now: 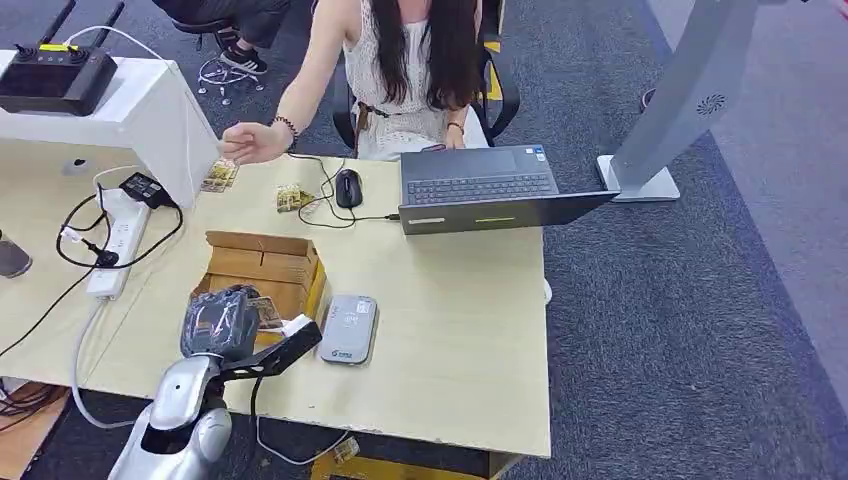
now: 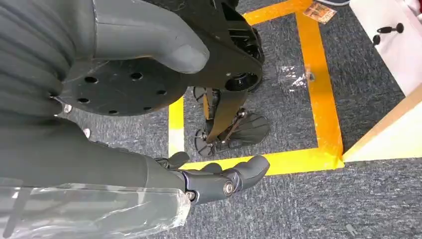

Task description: Pass the card to the sensor for recognition and then transmit it.

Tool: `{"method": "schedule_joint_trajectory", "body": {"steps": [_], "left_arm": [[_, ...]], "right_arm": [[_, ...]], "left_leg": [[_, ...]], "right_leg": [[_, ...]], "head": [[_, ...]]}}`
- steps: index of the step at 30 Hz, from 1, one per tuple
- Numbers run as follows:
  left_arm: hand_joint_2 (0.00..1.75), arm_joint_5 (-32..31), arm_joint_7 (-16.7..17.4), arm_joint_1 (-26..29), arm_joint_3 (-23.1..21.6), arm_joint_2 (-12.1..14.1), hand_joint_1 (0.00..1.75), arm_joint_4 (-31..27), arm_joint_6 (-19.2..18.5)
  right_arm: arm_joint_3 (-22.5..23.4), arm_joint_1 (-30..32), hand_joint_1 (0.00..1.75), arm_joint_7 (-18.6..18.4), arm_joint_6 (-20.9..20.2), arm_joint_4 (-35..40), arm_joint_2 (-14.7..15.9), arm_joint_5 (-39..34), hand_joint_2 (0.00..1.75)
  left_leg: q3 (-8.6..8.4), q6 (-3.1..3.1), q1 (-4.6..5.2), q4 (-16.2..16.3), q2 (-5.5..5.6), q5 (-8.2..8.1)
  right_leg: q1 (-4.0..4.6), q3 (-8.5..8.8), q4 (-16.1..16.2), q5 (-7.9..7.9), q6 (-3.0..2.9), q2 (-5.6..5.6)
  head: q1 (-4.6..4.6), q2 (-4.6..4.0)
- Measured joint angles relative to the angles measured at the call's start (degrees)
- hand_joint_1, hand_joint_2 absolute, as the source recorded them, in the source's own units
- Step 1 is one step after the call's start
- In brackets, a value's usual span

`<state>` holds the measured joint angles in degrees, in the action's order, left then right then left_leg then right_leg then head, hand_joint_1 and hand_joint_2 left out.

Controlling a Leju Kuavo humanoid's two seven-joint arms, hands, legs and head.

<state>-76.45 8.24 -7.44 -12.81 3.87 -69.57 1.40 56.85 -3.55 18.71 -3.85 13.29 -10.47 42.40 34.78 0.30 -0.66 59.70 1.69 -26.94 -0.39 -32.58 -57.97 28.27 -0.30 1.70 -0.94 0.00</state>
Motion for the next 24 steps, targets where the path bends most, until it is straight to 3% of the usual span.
{"method": "schedule_joint_trajectory", "body": {"steps": [1, 4, 8, 16, 24], "left_arm": [[1.75, -0.22, 0.0, -0.02, 0.0, 0.0, 1.75, -0.11, 0.35], [1.75, -3.08, -0.13, -1.71, 0.0, -0.11, 1.75, -0.94, 6.07], [1.75, -7.48, -0.02, -8.81, 0.02, -0.26, 1.75, -0.85, 9.97], [1.75, -11.24, -0.59, -22.27, 0.66, 0.11, 1.75, 7.13, 12.17], [1.75, -10.97, -0.66, -25.54, 1.47, 0.48, 1.75, 11.91, 13.57]], "right_arm": [[0.0, 0.0, 0.0, 0.0, 0.0, 0.0, 0.0, 0.09, 1.75], [0.0, 0.0, 0.0, 0.11, -0.11, 0.0, 0.0, 1.02, 1.75], [-0.04, -0.14, 0.0, 0.52, -0.2, -0.02, 0.0, 2.67, 1.75], [-0.11, -0.53, 0.0, 0.11, -0.2, -0.07, 0.0, 3.74, 1.75], [-0.11, -0.61, 0.0, -0.02, -0.17, -0.09, 0.0, 3.8, 1.75]], "left_leg": [[-0.01, 0.0, 0.0, 0.0, 0.0, 0.0], [0.02, 0.0, -0.01, 0.02, 0.06, 0.02], [0.03, 0.01, -0.01, 0.01, 0.14, 0.06], [0.01, -0.05, -0.01, 0.02, 0.11, 0.15], [0.03, -0.05, -0.01, 0.01, 0.11, 0.14]], "right_leg": [[0.0, -0.01, 0.0, 0.0, 0.0, 0.0], [0.0, -0.05, 0.0, 0.0, 0.0, -0.05], [0.0, 0.02, -0.01, -0.05, 0.02, -0.15], [0.0, 0.03, -0.04, -0.12, 0.01, -0.1], [0.0, -0.01, -0.04, -0.1, 0.02, -0.07]], "head": [[0.0, 0.0], [0.02, 0.0], [0.0, 0.0], [0.02, 0.0], [0.0, 0.0]]}}
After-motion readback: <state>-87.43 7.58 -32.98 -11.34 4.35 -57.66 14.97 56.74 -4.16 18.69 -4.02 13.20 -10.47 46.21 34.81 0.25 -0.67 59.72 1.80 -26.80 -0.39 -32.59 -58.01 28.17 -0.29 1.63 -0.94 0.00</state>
